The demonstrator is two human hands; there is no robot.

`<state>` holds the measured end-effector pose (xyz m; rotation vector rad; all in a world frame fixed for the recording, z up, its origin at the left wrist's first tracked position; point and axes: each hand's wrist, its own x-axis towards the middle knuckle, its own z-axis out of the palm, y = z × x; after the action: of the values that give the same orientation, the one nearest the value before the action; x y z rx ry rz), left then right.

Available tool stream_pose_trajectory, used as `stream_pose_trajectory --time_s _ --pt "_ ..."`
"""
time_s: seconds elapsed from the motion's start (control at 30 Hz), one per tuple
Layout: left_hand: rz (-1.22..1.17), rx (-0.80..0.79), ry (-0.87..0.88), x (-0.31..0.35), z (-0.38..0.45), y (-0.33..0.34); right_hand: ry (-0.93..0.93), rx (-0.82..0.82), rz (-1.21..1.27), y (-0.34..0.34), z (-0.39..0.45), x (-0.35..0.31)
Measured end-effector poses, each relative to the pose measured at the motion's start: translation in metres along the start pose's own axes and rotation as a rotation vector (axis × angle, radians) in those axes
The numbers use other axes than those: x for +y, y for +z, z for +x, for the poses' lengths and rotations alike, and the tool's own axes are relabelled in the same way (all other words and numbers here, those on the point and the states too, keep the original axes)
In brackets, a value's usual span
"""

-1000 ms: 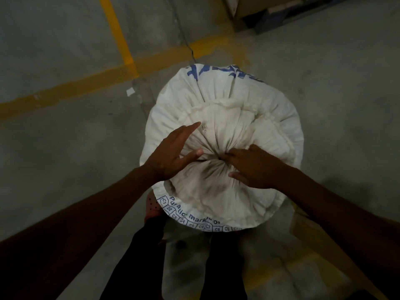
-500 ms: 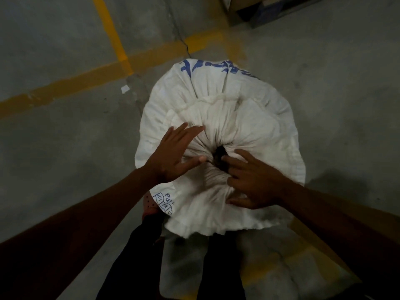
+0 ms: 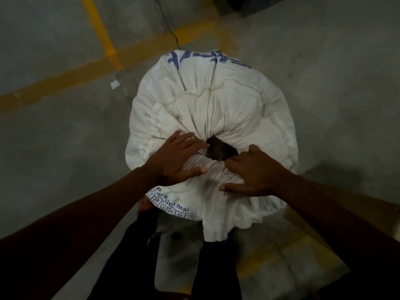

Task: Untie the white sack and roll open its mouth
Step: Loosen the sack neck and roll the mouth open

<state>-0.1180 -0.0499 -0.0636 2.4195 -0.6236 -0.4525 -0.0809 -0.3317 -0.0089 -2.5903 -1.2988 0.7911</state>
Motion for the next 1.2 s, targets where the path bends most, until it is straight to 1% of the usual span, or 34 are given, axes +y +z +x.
stream_pose_trajectory --time_s 0.07,0.1,0.2,0.27,0.37,0.43,0.47,0.53,0.63,0.77,0.8,0.9,0.97,1.0,1.1,1.13,1.2 --pt "0.061 0.019 0.044 0.002 0.003 0.004 -0.027 0.075 0.017 0.000 -0.006 0.000" --pt "0.080 0.029 0.063 0.003 0.005 0.005 -0.046 0.079 0.017 0.000 -0.008 0.001" --pt "0.148 0.026 0.134 0.007 0.008 0.008 -0.112 -0.006 0.049 0.002 -0.015 0.005" --pt "0.194 -0.004 0.178 0.009 0.008 0.009 -0.153 -0.030 0.089 0.004 -0.017 0.006" --pt "0.217 -0.059 0.218 0.013 0.009 0.010 -0.193 0.002 0.109 0.014 -0.024 0.007" --pt "0.212 -0.105 0.224 0.015 0.011 0.008 -0.177 0.034 0.116 0.019 -0.029 0.010" --pt "0.204 -0.115 0.229 0.015 0.011 0.006 -0.151 0.026 0.145 0.019 -0.030 0.010" --pt "0.189 -0.100 0.246 0.015 0.011 0.002 -0.118 0.000 0.213 0.018 -0.032 0.009" --pt "0.203 -0.076 0.262 0.011 0.008 -0.004 -0.122 -0.028 0.264 0.024 -0.032 0.008" --pt "0.295 -0.048 0.238 0.003 -0.002 -0.009 0.020 -0.114 0.278 0.025 -0.029 0.006" --pt "0.310 -0.029 0.228 0.001 -0.005 -0.010 0.023 -0.121 0.253 0.026 -0.028 0.004" --pt "0.352 -0.001 0.218 0.001 -0.012 -0.008 -0.074 -0.091 0.120 0.034 -0.027 -0.006" --pt "0.358 0.000 0.271 0.005 -0.012 -0.002 -0.120 -0.183 0.114 0.041 -0.027 -0.014" --pt "0.346 -0.007 0.312 0.008 -0.010 0.001 -0.121 -0.202 0.133 0.042 -0.029 -0.017" --pt "0.294 0.005 0.426 0.019 -0.005 0.005 -0.113 -0.169 0.141 0.037 -0.032 -0.023" --pt "0.291 0.018 0.426 0.021 -0.004 0.005 -0.113 -0.156 0.142 0.034 -0.032 -0.023" --pt "0.322 0.014 0.359 0.021 -0.005 0.004 -0.083 -0.142 0.146 0.029 -0.034 -0.025"
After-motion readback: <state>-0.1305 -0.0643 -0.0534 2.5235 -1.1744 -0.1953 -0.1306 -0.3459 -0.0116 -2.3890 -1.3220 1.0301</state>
